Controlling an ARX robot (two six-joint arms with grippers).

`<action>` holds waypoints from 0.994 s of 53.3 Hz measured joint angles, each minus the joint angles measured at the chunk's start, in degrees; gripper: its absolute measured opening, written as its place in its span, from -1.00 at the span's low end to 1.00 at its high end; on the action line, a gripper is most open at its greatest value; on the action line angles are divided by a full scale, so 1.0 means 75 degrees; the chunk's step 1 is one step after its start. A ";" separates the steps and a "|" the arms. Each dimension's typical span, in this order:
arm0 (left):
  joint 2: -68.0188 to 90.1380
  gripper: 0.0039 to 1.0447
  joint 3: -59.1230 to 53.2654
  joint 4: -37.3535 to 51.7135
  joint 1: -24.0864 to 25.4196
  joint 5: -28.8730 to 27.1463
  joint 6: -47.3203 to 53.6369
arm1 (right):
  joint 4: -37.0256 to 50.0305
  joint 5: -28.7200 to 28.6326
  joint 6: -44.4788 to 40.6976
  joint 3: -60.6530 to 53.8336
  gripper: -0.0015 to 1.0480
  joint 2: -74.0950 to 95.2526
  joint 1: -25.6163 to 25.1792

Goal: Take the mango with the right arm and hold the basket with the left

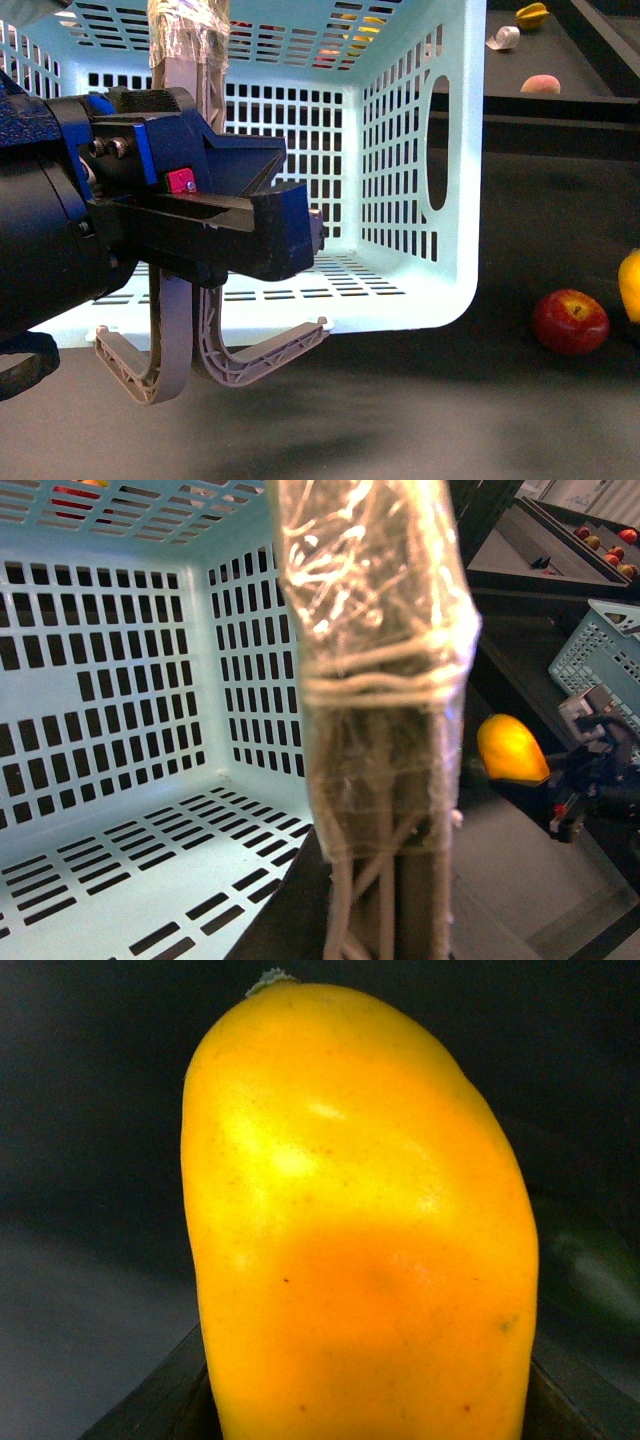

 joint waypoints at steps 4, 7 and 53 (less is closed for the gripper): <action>0.0000 -0.85 0.0000 0.0000 0.0000 0.0000 0.0000 | -0.0216 -0.0152 0.0385 -0.0318 0.11 -0.0901 0.0192; 0.0000 -0.85 0.0000 0.0000 0.0000 -0.0003 0.0000 | -0.0335 -0.0181 0.0571 -0.0446 0.11 -0.1358 0.0300; 0.0000 -0.85 0.0000 0.0000 0.0000 -0.0003 0.0000 | -0.2404 0.1262 0.2658 0.0548 0.11 -0.5324 0.4747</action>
